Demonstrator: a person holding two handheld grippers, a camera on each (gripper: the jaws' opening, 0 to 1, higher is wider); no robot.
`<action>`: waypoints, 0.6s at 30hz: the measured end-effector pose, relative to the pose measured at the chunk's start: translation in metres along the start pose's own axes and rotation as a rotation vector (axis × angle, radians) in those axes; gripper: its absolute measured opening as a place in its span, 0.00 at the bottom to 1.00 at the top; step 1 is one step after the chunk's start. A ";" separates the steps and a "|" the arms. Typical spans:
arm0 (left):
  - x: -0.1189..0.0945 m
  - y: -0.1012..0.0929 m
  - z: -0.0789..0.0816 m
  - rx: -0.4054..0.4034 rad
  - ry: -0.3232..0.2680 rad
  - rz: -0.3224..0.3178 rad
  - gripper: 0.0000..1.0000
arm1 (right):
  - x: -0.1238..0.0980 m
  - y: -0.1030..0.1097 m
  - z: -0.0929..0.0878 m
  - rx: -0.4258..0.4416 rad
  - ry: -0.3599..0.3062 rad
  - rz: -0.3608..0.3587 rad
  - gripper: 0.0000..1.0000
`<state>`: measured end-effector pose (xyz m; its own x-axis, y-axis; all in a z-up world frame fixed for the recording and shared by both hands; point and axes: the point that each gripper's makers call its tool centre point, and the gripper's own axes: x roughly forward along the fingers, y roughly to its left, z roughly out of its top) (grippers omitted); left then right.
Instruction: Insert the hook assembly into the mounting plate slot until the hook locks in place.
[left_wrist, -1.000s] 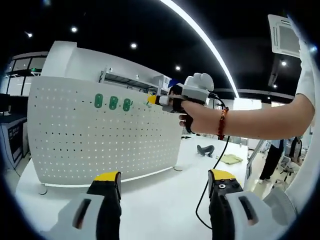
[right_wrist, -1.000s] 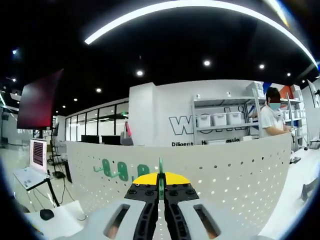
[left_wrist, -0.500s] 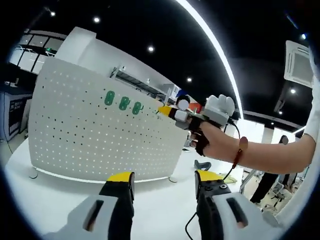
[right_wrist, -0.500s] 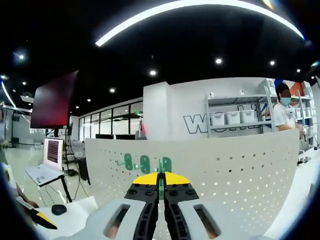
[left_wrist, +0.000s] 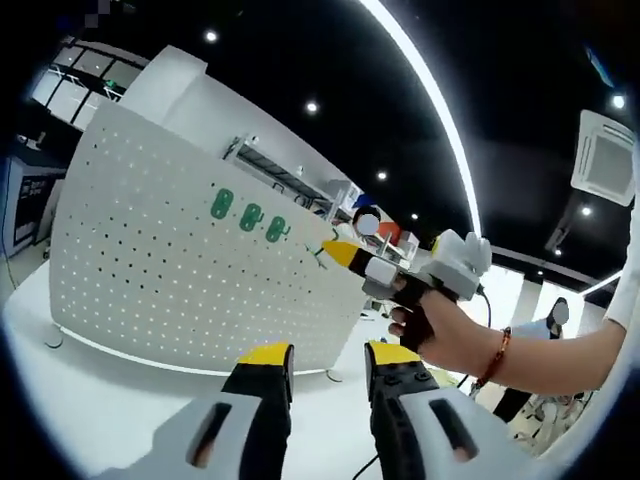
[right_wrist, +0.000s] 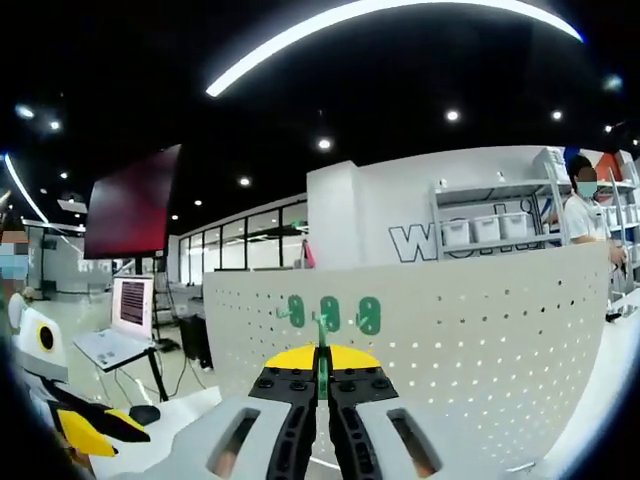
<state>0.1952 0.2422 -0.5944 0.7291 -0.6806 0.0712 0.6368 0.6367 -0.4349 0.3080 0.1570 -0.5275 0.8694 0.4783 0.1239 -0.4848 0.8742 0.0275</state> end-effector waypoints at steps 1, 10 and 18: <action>0.001 0.000 0.001 -0.004 -0.002 0.000 0.29 | -0.001 0.001 -0.001 0.001 0.002 0.002 0.00; 0.012 0.002 0.007 -0.057 -0.006 -0.015 0.23 | -0.013 0.013 -0.005 0.004 0.015 0.040 0.00; 0.027 0.003 0.014 -0.126 0.003 -0.034 0.13 | -0.022 0.027 -0.004 0.014 0.010 0.076 0.00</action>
<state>0.2207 0.2310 -0.5811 0.7070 -0.7021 0.0847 0.6242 0.5632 -0.5414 0.2763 0.1710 -0.5335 0.8310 0.5440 0.1162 -0.5506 0.8341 0.0326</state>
